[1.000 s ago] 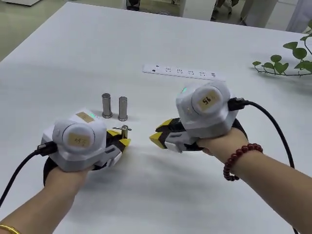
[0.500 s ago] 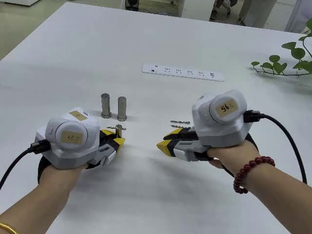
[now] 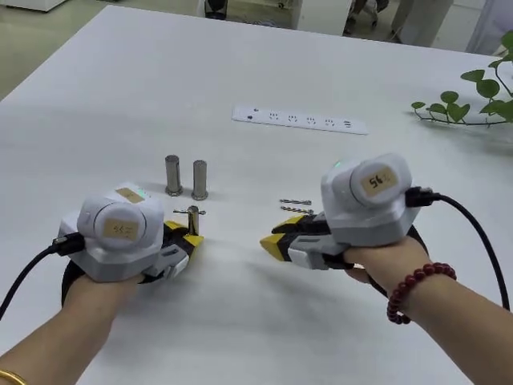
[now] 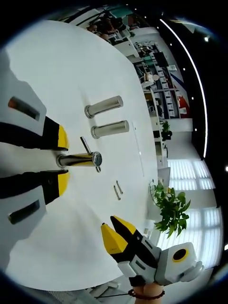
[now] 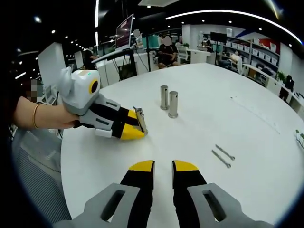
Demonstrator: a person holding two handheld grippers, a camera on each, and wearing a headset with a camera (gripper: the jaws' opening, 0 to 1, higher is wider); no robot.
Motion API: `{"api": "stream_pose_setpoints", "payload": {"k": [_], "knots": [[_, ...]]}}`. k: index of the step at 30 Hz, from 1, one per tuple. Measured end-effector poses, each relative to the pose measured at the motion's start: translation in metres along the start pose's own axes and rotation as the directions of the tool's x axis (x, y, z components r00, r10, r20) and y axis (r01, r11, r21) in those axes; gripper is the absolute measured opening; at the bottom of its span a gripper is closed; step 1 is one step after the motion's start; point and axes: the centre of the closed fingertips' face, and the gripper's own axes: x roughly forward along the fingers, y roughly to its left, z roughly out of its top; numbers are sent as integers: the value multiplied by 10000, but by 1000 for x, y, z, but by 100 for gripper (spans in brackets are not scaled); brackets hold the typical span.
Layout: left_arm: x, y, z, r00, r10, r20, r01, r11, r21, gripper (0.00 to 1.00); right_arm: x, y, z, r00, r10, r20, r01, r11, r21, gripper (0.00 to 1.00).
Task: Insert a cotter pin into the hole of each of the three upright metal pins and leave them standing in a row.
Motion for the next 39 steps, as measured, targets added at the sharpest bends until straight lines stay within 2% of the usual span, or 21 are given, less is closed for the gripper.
{"api": "stream_pose_setpoints", "payload": {"k": [3,7,9,12,14,17,22,24,26,30,32,35,36,37,39], "knots": [[0,2,3,9999,74,68,-74,10000,53,23,-1,0,1,10000,-2,38,2,10000,17,10],[-2,4,5,9999,18,143,-15,9999,-167,28,-1,-2,2,9999,-3,106,2,10000,82,11],[-5,7,8,9998,81,208,-76,9997,-250,35,-2,-2,5,9997,10,239,-14,9999,153,12],[-11,9,21,9975,19,713,19,9986,-537,42,-3,-4,13,9986,21,536,-35,9997,259,14],[-13,10,25,9960,-11,893,76,9974,-722,48,-4,-6,19,9969,2,789,-28,9995,324,17],[-17,12,29,9945,-88,1043,181,9959,-883,58,-3,-9,27,9943,2,1063,-47,9991,423,19],[-25,10,37,9927,-260,1176,376,9945,-977,68,1,-14,39,9915,-29,1302,-17,9994,349,25],[-27,7,42,9904,-389,1328,525,9936,-1004,74,3,-16,43,9911,-29,1334,-12,9995,305,26],[-30,4,51,9845,-535,1668,704,9928,-973,77,5,-18,49,9905,-74,1375,41,9997,244,27],[-36,6,59,9866,-444,1573,528,9974,-494,83,12,-25,60,9883,-89,1526,59,9998,199,29],[-38,8,60,9878,-476,1482,567,9967,-578,87,16,-25,66,9874,-39,1580,17,9999,141,29],[-40,10,63,9867,-479,1553,585,9962,-642,91,22,-25,73,9868,24,1621,-32,10000,48,31],[-42,11,65,9857,-492,1611,599,9962,-628,92,25,-25,76,9862,61,1653,-66,10000,26,32],[-42,11,66,9853,-501,1630,608,9963,-614,93,32,-31,82,9851,122,1713,-128,9999,25,32],[-43,11,67,9851,-545,1628,647,9962,-577,96,38,-30,88,9839,216,1777,-223,9997,19,32]]}}
